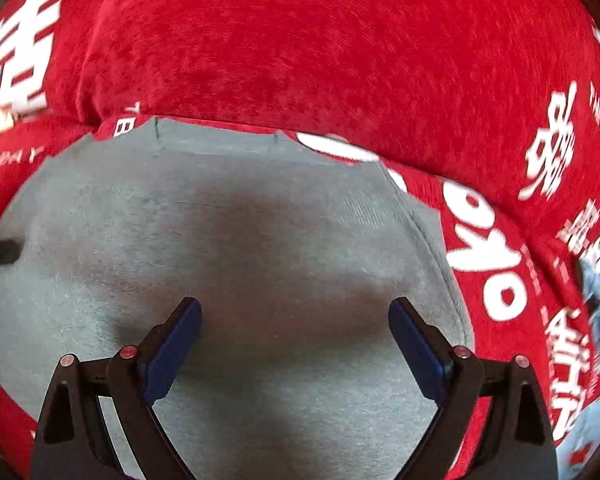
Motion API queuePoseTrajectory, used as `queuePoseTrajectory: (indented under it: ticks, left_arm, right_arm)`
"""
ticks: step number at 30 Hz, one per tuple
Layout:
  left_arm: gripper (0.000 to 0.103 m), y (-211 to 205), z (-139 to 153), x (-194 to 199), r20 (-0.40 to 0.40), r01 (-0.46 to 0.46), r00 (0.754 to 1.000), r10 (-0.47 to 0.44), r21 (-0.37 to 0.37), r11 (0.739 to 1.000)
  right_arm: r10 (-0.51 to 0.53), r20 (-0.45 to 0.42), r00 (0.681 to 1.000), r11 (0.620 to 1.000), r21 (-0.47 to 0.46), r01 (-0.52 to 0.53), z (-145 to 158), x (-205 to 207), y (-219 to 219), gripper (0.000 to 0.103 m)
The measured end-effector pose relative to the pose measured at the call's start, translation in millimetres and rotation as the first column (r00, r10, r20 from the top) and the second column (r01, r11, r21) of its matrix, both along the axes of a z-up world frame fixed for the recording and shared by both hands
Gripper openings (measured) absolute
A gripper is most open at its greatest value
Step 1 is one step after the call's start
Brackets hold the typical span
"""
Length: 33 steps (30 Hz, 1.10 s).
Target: Fold small clothes
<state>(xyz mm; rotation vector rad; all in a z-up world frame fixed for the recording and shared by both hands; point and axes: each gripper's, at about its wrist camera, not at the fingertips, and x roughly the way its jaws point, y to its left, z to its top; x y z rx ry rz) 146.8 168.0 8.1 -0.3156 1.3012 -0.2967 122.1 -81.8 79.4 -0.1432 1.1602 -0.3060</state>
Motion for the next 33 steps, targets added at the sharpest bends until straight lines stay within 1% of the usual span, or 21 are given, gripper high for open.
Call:
queuePoseTrajectory:
  ticks: [1, 3, 4, 5, 7, 8, 11, 13, 15, 19, 22, 24, 25, 26, 28, 29, 31, 33]
  left_arm:
    - [0.098, -4, -4, 6, -0.002, -0.002, 1.000, 0.002, 0.006, 1.000]
    - [0.081, -6, 0, 13, 0.024, -0.003, 1.000, 0.003, 0.004, 1.000]
    - [0.051, -7, 5, 15, 0.036, 0.011, 0.999, -0.010, -0.014, 1.000]
    - [0.036, -11, 11, 16, 0.037, 0.035, 0.999, -0.033, -0.034, 0.999]
    - [0.022, -16, 21, 13, 0.064, 0.047, 0.997, -0.049, 0.025, 0.999]
    - [0.019, -14, 24, 13, 0.065, 0.051, 0.996, -0.053, 0.035, 0.998]
    - [0.018, -13, 35, 9, 0.067, 0.036, 0.997, -0.039, 0.043, 0.998]
    - [0.018, -13, 47, 5, 0.084, 0.020, 0.996, -0.023, 0.033, 0.999]
    - [0.018, -16, 60, 3, 0.097, 0.010, 0.995, -0.013, 0.033, 0.999]
    - [0.018, -31, 72, 5, 0.097, 0.006, 0.995, -0.015, 0.092, 0.996]
    - [0.017, -43, 81, 4, 0.094, -0.003, 0.995, -0.010, 0.140, 0.990]
    - [0.017, -51, 89, 1, 0.094, -0.010, 0.996, -0.006, 0.164, 0.986]
    - [0.017, -54, 92, 0, 0.089, -0.013, 0.996, -0.003, 0.174, 0.985]
    - [0.017, -58, 95, -1, 0.084, -0.015, 0.996, -0.001, 0.188, 0.982]
    - [0.017, -64, 101, -2, 0.082, -0.010, 0.997, -0.008, 0.216, 0.976]
    - [0.017, -69, 103, -3, 0.083, -0.008, 0.997, -0.012, 0.241, 0.971]
    - [0.017, -83, 107, -4, 0.083, -0.005, 0.996, -0.019, 0.288, 0.958]
    - [0.017, -103, 114, -4, 0.081, 0.000, 0.996, -0.027, 0.320, 0.947]
  right_arm:
    - [0.008, -0.002, 1.000, 1.000, -0.015, -0.008, 0, 1, 3, 0.096]
    - [0.018, -0.005, 1.000, 0.999, -0.039, -0.018, 1, 3, 7, 0.096]
    - [0.023, 0.000, 1.000, 0.998, -0.050, -0.023, 3, 4, 9, 0.096]
    - [0.027, 0.006, 1.000, 0.998, -0.050, -0.026, 3, 5, 9, 0.096]
    - [0.030, 0.016, 0.999, 0.999, -0.032, -0.030, 0, 9, 12, 0.096]
    - [0.027, 0.012, 1.000, 1.000, -0.011, -0.027, -2, 13, 13, 0.096]
    - [-0.003, -0.048, 0.999, 0.997, 0.080, 0.007, -26, 25, 10, 0.096]
    - [-0.061, -0.007, 0.998, 0.989, 0.135, 0.061, -31, 24, 1, 0.102]
    - [-0.095, -0.002, 0.995, 0.976, 0.195, 0.093, -37, 25, -9, 0.103]
    - [-0.039, -0.010, 0.999, 0.986, 0.165, 0.040, -37, 33, -6, 0.103]
    - [-0.033, -0.006, 0.999, 0.980, 0.196, 0.034, -40, 40, -10, 0.103]
    - [-0.009, -0.057, 0.998, 0.975, 0.221, 0.022, -37, 44, -14, 0.103]
    - [-0.015, -0.086, 0.996, 0.974, 0.226, 0.035, -32, 43, -18, 0.103]
    - [-0.029, -0.079, 0.996, 0.973, 0.224, 0.046, -24, 37, -21, 0.103]
    - [-0.023, 0.008, 1.000, 0.974, 0.226, 0.020, -1, 10, -33, 0.103]
    - [-0.027, 0.032, 0.999, 0.976, 0.216, 0.020, 5, -2, -40, 0.103]
    - [-0.059, 0.054, 0.997, 0.983, 0.176, 0.049, 13, -29, -62, 0.103]
    - [-0.085, 0.074, 0.994, 0.984, 0.164, 0.072, 18, -50, -86, 0.103]
